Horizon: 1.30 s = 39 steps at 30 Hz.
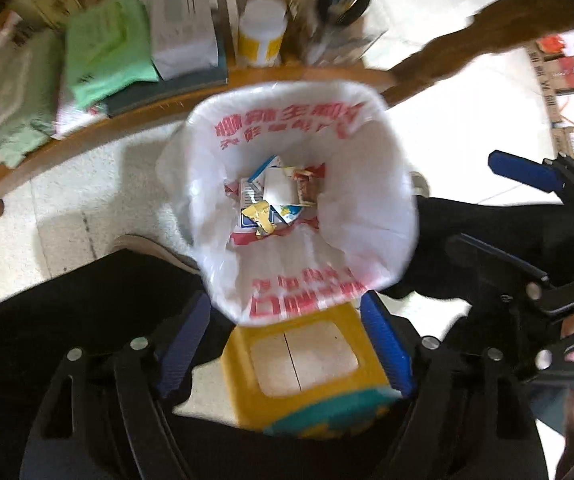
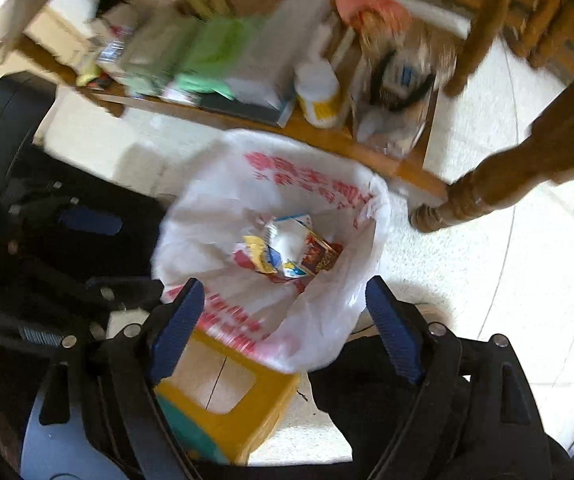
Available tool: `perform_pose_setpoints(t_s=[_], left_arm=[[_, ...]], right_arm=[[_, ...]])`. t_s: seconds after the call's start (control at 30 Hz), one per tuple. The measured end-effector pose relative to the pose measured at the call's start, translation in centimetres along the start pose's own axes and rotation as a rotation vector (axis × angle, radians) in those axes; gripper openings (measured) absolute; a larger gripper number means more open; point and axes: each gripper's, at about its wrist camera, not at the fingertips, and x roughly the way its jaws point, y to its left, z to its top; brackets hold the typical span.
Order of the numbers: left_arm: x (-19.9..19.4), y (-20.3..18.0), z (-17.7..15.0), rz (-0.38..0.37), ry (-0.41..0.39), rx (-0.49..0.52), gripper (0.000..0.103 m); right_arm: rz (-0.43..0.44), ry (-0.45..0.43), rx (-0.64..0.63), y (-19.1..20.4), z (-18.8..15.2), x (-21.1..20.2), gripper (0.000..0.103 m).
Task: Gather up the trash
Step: 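Raise both tools back over the table toward the remaining trash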
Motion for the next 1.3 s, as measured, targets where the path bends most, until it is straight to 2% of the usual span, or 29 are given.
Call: perform_pose_setpoints(t_s=[0.1,0.23,0.33,0.37,0.4,0.47,0.57,0.63,0.73,0.97,1.17,1.3], left_arm=[[-4.7,-0.3,-1.3,0.018,-0.046,0.012,0.077],[-13.8,-0.3,-1.5,0.017,-0.128,-0.001,0.080],[-20.5,-0.4,-0.7,0.069,-0.209,0.000,0.082],[-22.5,-0.6,-0.3,0.088,-0.234,0.001,0.089],[-24.3,-0.8,0.1,0.099,-0.257,-0.001,0.095],[-28.2,-1.0,1.2,0.101,-0.289,-0.026,0.095],[-31.5,-1.5,2.8,0.097,-0.301,-0.042,0.095],[-33.2,-2.2,3.9,0.133,-0.309,-0.034,0.095],[-34.3,-3.4,5.8,0.167,-0.297,-0.016,0.095],[-35.0,-4.3,10.4,0.155,-0.288,-0.020,0.095],[-33.2,-3.6,13.8,0.158,-0.244,-0.034,0.095],[-31.3,-2.5,15.5,0.143,-0.206,-0.060,0.095]], right_arm=[[-0.020,-0.093,-0.097,1.5,-0.3,-6.4,0.088],[-0.017,-0.236,-0.161,1.6,1.1,-15.6,0.095],[-0.041,-0.311,-0.197,1.3,2.8,-21.3,0.096],[-0.053,-0.333,-0.215,1.2,3.6,-23.1,0.096],[-0.063,-0.349,-0.227,1.2,4.1,-24.2,0.097],[-0.076,-0.382,-0.254,0.8,5.4,-27.1,0.097],[-0.090,-0.410,-0.274,0.1,7.3,-30.1,0.096],[-0.112,-0.424,-0.283,-0.7,8.5,-31.5,0.096],[-0.127,-0.436,-0.290,-2.0,10.0,-32.6,0.097],[-0.120,-0.456,-0.287,-4.8,12.7,-33.7,0.096],[-0.106,-0.452,-0.296,-7.1,15.2,-33.4,0.096],[-0.087,-0.400,-0.304,-8.1,17.1,-31.1,0.096]])
